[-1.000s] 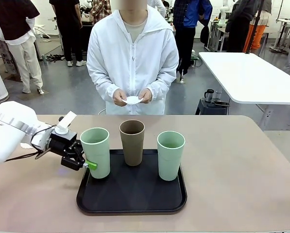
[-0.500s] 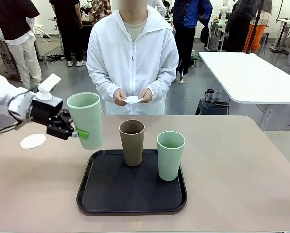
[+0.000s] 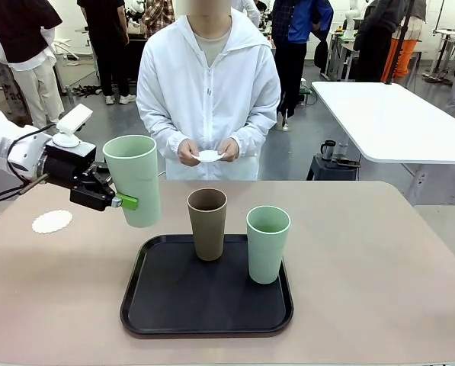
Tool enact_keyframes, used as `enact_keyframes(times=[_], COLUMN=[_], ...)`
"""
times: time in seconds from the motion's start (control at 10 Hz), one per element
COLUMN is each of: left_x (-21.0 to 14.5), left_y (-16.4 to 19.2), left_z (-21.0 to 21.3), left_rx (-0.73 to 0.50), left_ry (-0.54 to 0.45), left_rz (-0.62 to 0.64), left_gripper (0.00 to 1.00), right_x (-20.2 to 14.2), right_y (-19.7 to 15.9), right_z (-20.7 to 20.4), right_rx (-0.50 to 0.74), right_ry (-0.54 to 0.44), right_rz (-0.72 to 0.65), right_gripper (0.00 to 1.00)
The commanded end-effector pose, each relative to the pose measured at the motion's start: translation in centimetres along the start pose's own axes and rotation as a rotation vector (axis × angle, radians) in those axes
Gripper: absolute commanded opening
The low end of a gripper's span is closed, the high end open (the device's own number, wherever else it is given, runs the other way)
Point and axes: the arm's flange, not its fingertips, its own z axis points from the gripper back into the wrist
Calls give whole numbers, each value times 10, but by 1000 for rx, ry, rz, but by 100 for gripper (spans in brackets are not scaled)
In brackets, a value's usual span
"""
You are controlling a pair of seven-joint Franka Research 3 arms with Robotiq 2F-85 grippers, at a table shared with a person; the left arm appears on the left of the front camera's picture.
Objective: Place coasters on the table and set cups on them.
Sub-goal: Pick up one Reusable plastic cup and place it on a coaster set by the human.
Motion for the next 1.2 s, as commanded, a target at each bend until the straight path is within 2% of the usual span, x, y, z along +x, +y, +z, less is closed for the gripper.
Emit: enact_keyframes(times=[0.0,0.1,0.2,0.5,0.9,1.1], left_x=[-1,0,-11,-43,-74,-93], left_y=[0,0,15,60,60,58], left_z=[0,0,17,119,230,264], left_rx=[-3,0,-2,190,394,461], left_ry=[-3,0,21,-23,-57,-59], left_rz=[-11,0,-36,1,50,84], left_gripper=[27,85,85,85,85,85], right_x=[0,0,0,0,0,0], right_y=[0,0,0,0,0,0], right_z=[1,1,1,1,1,1], right_rx=[16,16,16,16,16,16], right_ry=[-3,-3,-3,-3,-3,-3], right_rz=[5,5,5,5,5,5], right_gripper=[100,100,100,100,100,100])
